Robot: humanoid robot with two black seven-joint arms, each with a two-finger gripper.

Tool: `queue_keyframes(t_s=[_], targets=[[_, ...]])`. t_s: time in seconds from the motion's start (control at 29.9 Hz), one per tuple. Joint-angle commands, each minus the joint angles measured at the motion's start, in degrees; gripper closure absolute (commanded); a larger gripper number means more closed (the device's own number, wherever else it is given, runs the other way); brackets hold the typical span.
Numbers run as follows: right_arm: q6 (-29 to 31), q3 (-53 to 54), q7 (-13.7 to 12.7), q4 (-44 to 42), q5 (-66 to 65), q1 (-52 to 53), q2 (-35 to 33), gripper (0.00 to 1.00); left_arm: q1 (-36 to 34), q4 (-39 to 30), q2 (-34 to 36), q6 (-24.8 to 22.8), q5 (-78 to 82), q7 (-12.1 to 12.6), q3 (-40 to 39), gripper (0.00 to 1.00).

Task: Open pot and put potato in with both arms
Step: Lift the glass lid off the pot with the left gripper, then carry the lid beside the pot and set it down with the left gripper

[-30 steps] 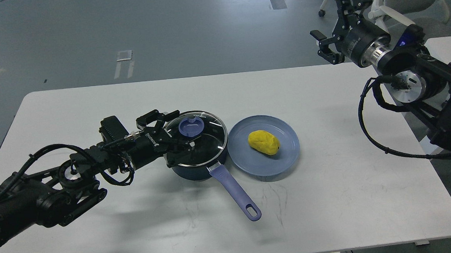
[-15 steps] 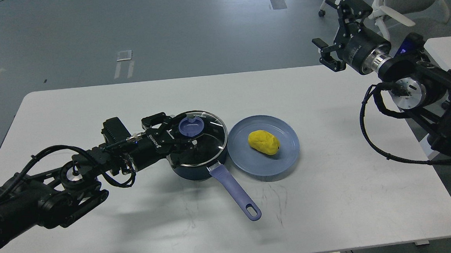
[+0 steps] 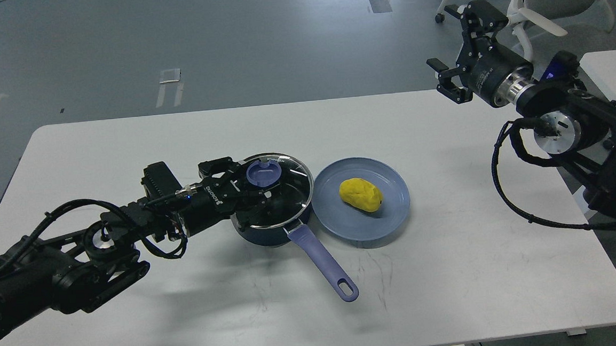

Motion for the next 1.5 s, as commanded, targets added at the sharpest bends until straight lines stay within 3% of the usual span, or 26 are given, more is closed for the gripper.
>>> queue_keyframes(t_s=[0.0, 0.94, 1.47], targets=[[0.00, 0.00, -0.01, 0.00, 0.00, 0.07, -0.04, 0.00, -0.04, -1.70, 0.41, 0.00, -0.02, -0.02, 0.27, 0.61], [0.09, 0.00, 0.26, 0.09, 0.00, 0.16, 0.14, 0.00, -4.96, -8.21, 2.34, 0.00, -3.36, -0.02, 0.10, 0.61], [0.09, 0.00, 0.26, 0.09, 0.00, 0.42, 0.14, 0.00, -8.04, -8.30, 2.61, 0.00, -5.73, -0.02, -0.17, 0.61]])
